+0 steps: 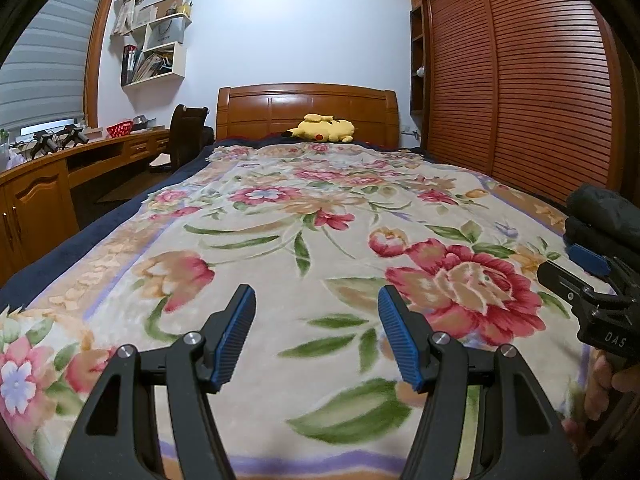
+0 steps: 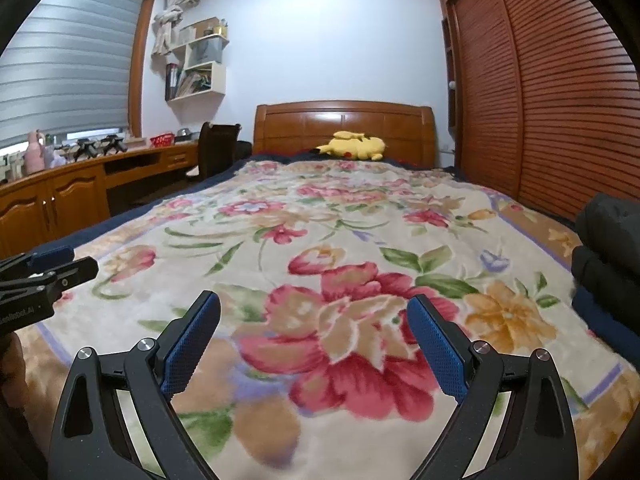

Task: Fold large clothes

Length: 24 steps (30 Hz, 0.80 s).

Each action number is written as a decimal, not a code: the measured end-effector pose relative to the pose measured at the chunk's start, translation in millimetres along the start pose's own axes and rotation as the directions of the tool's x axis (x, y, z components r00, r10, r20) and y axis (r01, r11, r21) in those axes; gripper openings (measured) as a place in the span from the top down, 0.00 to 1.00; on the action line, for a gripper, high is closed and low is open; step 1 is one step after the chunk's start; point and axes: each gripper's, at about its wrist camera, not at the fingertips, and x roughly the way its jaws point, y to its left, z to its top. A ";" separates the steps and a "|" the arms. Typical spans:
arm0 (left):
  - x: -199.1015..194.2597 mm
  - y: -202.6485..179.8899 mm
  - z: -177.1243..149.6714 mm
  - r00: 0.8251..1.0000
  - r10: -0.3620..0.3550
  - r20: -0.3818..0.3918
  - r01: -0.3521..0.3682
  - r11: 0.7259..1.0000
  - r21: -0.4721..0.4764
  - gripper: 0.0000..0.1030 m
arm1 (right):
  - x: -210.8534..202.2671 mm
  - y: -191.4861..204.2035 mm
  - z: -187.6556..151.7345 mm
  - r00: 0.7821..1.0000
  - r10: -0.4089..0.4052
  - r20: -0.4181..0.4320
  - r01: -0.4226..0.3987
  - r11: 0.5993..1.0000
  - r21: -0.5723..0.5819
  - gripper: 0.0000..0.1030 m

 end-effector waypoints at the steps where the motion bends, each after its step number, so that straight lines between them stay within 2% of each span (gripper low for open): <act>1: 0.1 -0.1 0.1 1.000 0.003 0.000 -0.003 1.000 0.000 0.38 | 0.0 -0.2 -0.4 1.000 0.000 0.000 0.000 1.000 0.000 0.07; 24: -0.4 -2.0 -0.5 1.000 0.005 0.005 -0.005 1.000 0.002 0.38 | 1.3 -1.9 -1.1 1.000 -0.004 0.004 0.004 1.000 0.003 0.07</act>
